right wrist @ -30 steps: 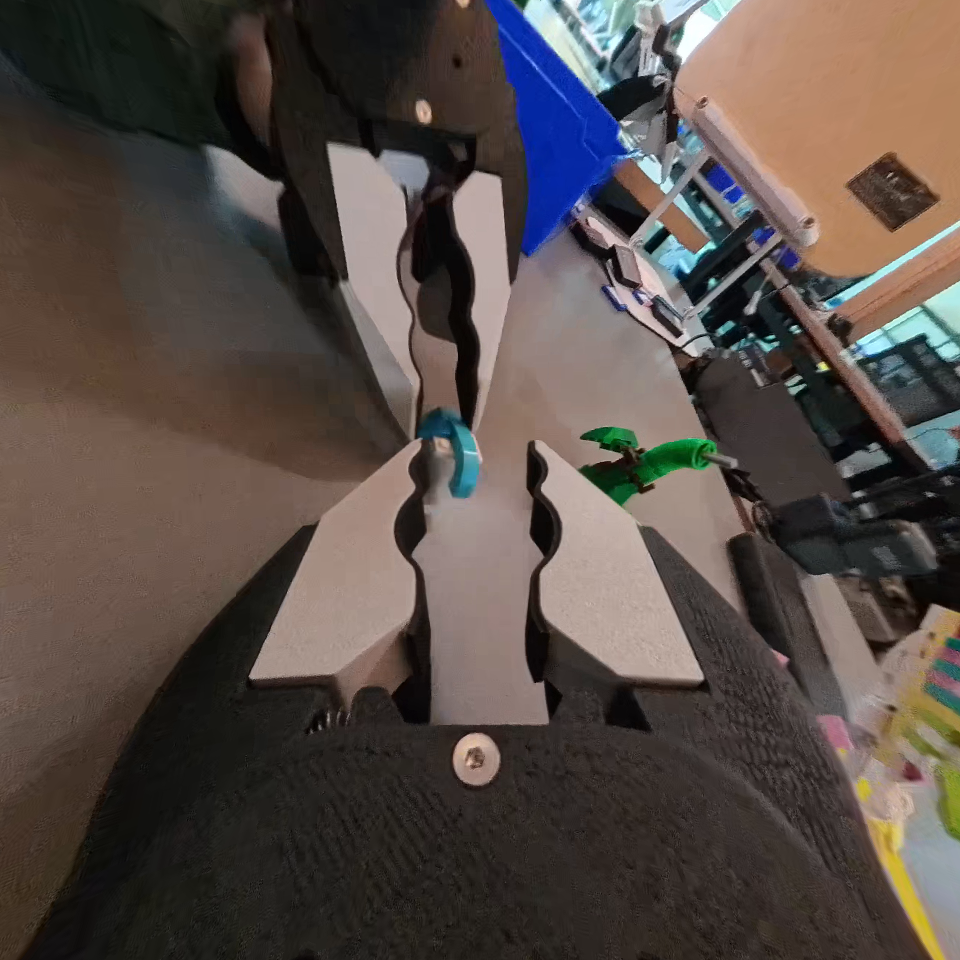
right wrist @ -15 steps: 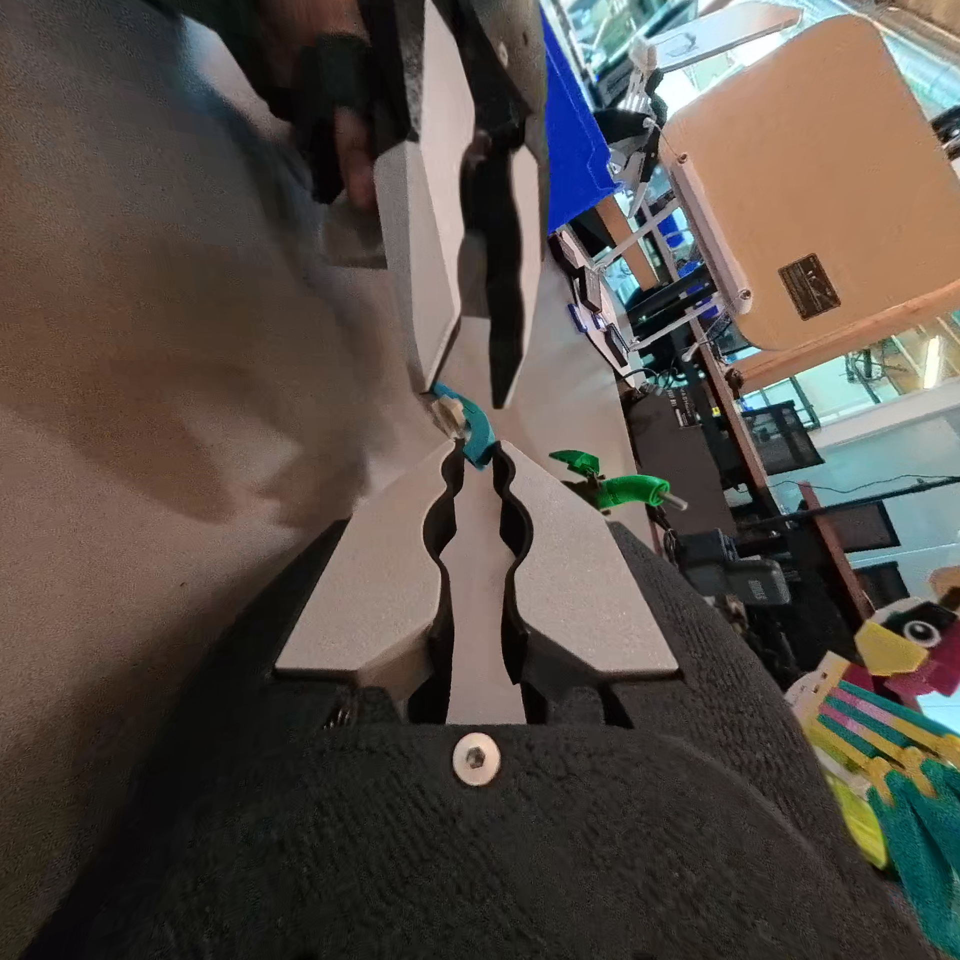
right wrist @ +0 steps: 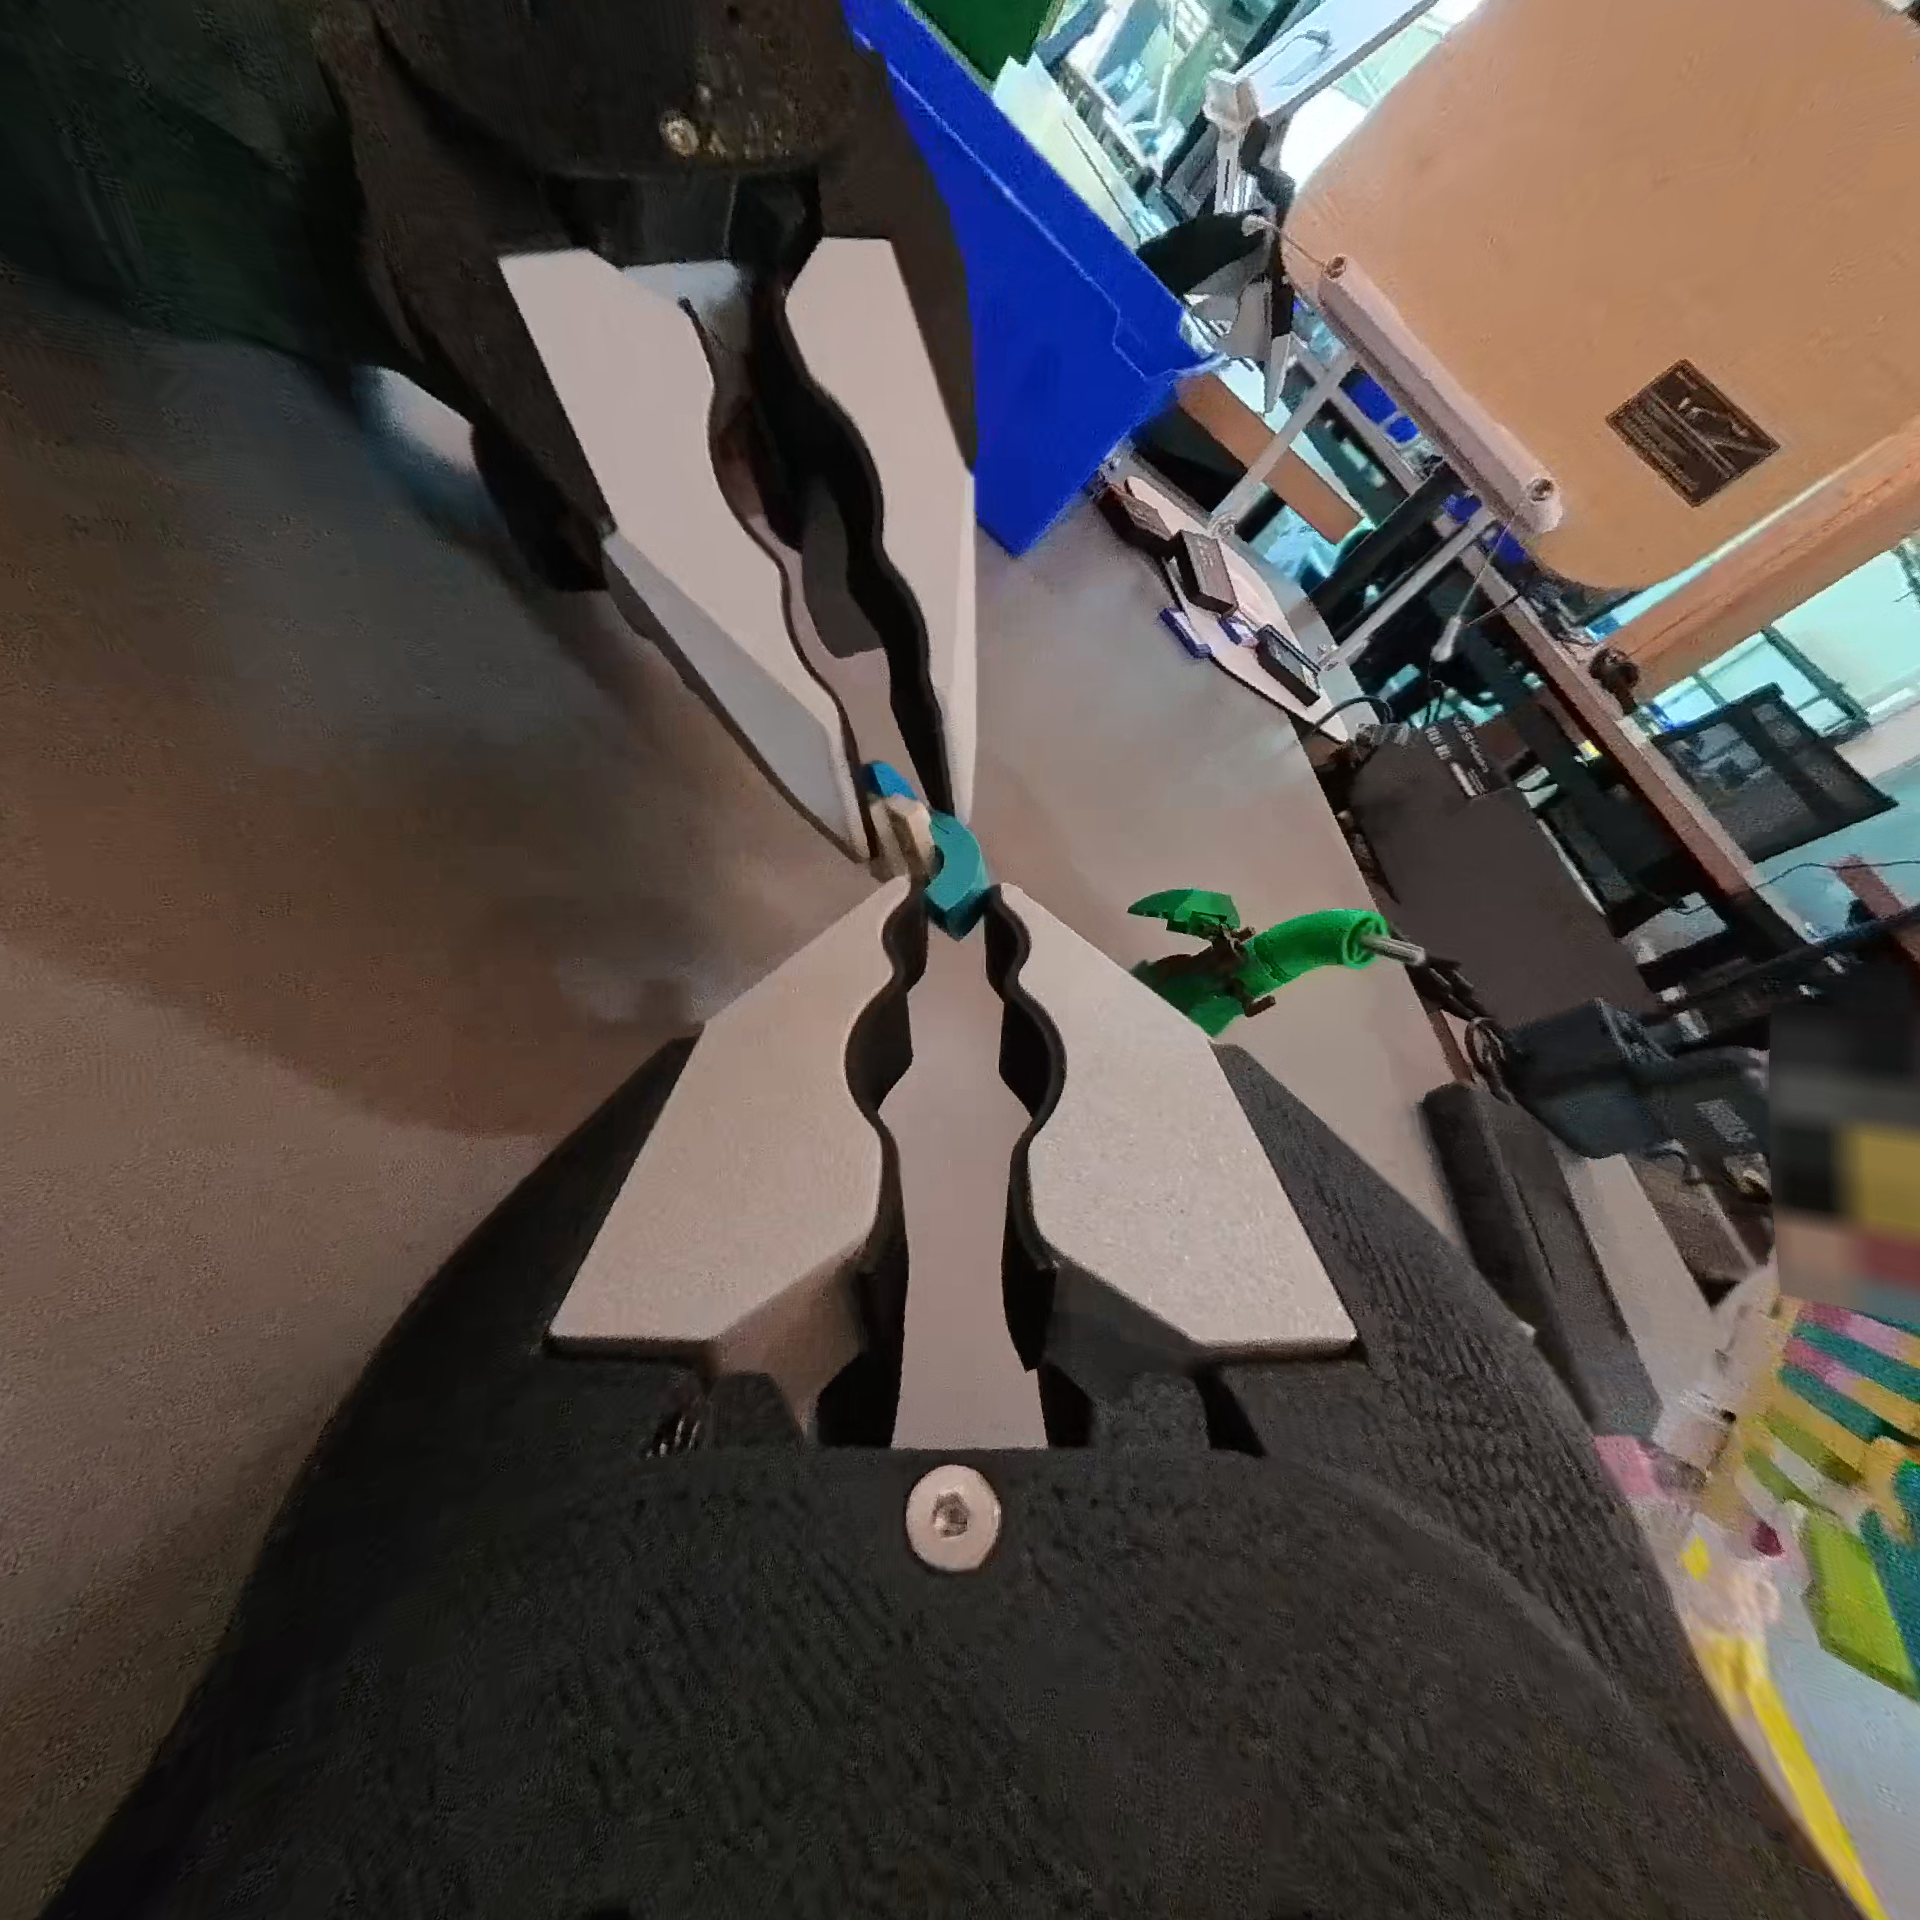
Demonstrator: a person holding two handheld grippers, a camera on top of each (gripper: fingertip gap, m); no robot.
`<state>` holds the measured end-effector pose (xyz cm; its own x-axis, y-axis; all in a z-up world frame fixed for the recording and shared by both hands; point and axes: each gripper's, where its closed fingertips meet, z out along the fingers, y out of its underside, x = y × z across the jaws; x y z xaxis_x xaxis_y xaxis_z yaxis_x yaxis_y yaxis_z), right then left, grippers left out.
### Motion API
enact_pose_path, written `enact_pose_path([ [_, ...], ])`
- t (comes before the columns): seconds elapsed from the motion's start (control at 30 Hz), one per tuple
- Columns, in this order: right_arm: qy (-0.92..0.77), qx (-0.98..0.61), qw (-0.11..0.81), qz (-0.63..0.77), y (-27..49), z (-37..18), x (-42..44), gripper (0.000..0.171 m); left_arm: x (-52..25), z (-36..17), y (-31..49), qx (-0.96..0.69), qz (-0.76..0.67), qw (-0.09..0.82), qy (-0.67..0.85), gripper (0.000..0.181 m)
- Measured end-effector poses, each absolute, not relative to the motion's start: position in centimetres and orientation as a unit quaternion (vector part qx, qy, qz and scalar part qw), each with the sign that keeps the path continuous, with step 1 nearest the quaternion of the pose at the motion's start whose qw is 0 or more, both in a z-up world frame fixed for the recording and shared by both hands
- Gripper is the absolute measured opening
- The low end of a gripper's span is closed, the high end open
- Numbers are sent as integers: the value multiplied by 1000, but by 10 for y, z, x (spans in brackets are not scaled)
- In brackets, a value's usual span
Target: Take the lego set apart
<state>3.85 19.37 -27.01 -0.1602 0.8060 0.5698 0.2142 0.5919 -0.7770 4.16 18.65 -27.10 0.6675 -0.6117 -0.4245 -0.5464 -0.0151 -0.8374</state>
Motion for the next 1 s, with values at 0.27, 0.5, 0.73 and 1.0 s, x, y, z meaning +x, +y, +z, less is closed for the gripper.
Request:
enact_pose_path([
  [0.27,-699,-368,541,289,196,-267,39,8,40,-265,183,-684,6,592,426,12],
  [0.5,-718,-361,512,304,186,-275,39,19,42,-278,180,-698,-11,557,449,8],
  [0.73,-748,-364,482,275,185,-290,40,10,43,-286,176,-699,-20,545,463,10],
  [1.0,-772,-358,468,240,183,-301,41,10,44,-285,172,-688,-25,546,478,9],
])
